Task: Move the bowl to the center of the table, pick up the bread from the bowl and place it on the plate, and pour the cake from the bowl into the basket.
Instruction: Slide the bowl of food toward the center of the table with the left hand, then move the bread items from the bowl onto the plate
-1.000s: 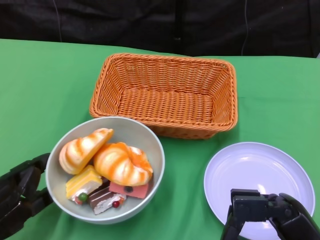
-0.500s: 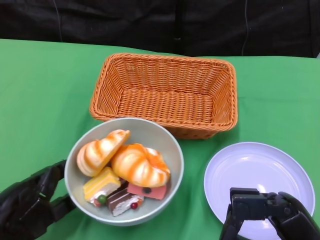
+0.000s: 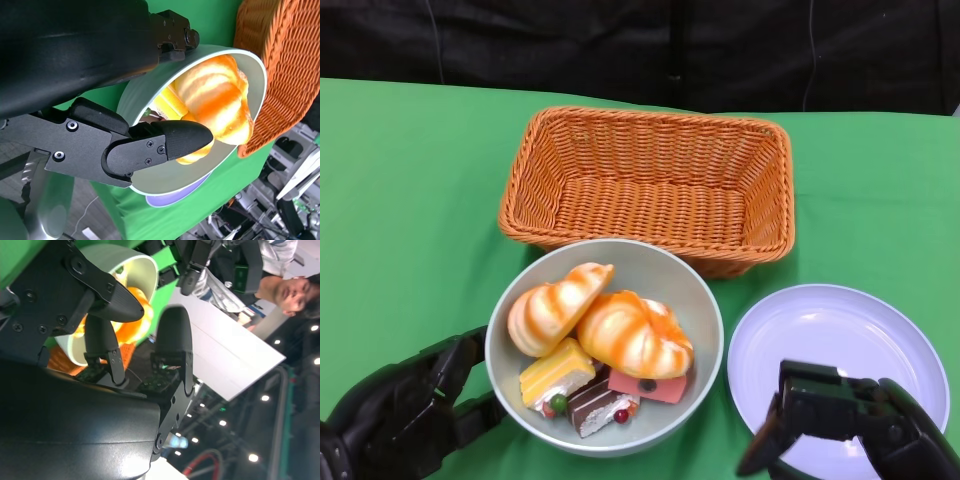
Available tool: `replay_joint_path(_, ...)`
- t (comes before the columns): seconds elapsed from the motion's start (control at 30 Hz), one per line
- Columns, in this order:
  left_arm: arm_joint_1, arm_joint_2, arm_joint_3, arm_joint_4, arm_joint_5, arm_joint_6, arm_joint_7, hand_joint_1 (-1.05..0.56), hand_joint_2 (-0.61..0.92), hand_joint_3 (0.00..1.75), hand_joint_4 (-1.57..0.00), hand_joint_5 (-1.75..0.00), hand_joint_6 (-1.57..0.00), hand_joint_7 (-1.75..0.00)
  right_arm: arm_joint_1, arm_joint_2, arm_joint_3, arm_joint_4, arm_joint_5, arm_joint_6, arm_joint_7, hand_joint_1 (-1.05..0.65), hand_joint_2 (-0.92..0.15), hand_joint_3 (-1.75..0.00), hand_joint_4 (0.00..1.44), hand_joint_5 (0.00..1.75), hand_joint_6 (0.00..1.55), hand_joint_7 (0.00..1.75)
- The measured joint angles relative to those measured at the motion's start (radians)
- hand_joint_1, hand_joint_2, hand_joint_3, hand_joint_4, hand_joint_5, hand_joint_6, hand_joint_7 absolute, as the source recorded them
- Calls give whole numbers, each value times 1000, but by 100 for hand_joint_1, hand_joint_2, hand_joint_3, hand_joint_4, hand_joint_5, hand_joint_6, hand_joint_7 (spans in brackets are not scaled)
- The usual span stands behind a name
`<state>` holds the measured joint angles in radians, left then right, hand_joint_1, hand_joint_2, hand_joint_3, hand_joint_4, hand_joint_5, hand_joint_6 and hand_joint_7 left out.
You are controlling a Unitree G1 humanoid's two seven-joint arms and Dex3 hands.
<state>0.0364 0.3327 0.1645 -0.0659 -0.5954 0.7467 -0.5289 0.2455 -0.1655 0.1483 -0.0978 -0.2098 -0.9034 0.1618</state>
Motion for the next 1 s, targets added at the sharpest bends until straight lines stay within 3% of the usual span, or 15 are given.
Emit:
replay_joint_path(0.1, 0, 0, -8, -4, 5, -1, 0, -80, 92, 64, 0, 0, 0, 0, -8, -11, -11, -48, -31, 14, 2, -33, -53, -83, 16, 136, 14, 105)
replay_joint_path(0.2, 0, -1, -23, -19, 10, -1, 3, -81, 92, 63, 0, 0, 0, 0, -11, -27, -24, -125, -68, 88, 13, -44, -76, -40, 3, 140, 2, 102)
replay_joint_path(0.23, -1, -2, -27, -22, 10, 0, 6, -81, 92, 63, 0, 0, 0, 0, -10, -29, -25, -154, -85, 120, 18, -45, -79, -35, 2, 140, 1, 101)
replay_joint_path(0.43, -1, -14, -42, -34, 23, -2, 25, -81, 92, 62, 0, 0, 0, 0, -31, -39, -19, -226, -150, 248, 29, -52, -83, -18, 1, 138, 0, 105)
replay_joint_path(0.6, -3, -35, -66, -42, 43, -15, 27, -80, 92, 64, 0, 0, 0, 0, -126, -24, 31, -256, -253, 371, 37, -53, -84, -11, 1, 138, 0, 108)
replay_joint_path(1.0, 7, -47, -71, -58, 59, -25, 27, -80, 92, 65, -3, -2, 0, 0, -247, 5, 153, -242, -439, 587, 30, -47, -82, -4, 0, 126, 3, 99)
